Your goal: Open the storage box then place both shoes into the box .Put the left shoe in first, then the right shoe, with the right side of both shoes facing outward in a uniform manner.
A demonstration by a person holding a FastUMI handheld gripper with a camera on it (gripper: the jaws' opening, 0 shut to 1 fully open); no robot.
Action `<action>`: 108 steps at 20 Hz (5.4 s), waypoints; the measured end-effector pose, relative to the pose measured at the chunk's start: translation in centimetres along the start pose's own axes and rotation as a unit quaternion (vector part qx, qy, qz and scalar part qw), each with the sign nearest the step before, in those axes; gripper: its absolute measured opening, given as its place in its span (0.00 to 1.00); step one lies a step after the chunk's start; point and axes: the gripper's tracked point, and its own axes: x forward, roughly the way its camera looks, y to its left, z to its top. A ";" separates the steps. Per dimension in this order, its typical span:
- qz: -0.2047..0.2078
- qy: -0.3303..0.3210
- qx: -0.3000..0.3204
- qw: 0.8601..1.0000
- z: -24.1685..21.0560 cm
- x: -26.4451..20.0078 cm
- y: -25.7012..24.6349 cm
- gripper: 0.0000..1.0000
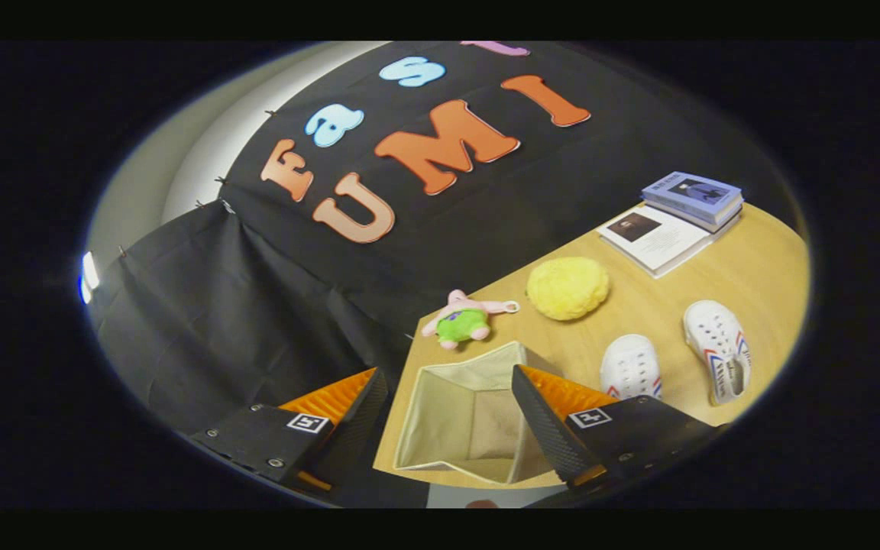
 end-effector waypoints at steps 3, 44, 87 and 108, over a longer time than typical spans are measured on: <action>-0.055 -0.008 -0.020 0.998 -0.1 -0.4 -5.3 0.98; -0.209 0.050 -0.060 0.975 -5.5 3.6 -18.2 0.00; -0.057 0.066 -0.195 0.977 -10.2 7.0 7.0 0.98; -0.204 -0.021 -0.164 0.965 3.4 -2.5 -13.3 0.98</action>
